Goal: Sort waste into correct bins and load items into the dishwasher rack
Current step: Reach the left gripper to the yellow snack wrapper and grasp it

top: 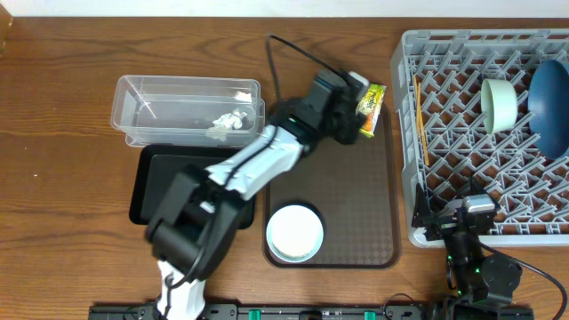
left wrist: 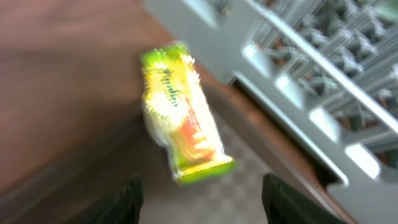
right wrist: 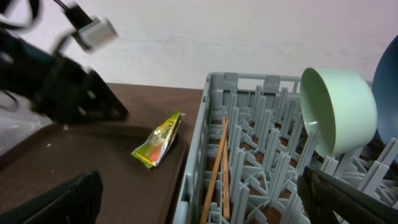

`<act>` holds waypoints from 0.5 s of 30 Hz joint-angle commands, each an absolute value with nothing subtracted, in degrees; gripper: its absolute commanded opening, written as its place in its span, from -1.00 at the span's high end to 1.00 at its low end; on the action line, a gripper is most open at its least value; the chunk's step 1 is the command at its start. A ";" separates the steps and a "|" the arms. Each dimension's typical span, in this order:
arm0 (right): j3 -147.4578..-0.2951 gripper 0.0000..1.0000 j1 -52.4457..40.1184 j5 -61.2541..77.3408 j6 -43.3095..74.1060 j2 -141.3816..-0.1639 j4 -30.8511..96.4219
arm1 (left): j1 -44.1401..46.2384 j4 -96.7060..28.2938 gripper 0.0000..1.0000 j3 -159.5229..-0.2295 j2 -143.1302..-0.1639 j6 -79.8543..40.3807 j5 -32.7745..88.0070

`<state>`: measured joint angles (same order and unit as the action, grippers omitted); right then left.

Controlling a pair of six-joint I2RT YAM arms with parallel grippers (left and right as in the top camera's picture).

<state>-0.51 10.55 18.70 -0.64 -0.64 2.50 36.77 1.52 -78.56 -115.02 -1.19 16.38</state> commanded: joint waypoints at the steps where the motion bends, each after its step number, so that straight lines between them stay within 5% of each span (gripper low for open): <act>1: -0.30 -0.98 10.81 19.35 -0.73 -0.32 2.52 | 38.72 4.75 -0.26 -79.37 -119.46 -0.23 17.96; 13: -0.30 -0.98 10.81 19.35 -0.73 -0.32 2.52 | 39.46 10.94 -0.25 -79.37 -128.09 -5.30 13.50; 15: -0.30 -0.98 10.81 19.35 -0.73 -0.32 2.52 | 39.46 11.27 -0.08 -79.37 -128.49 -6.81 13.50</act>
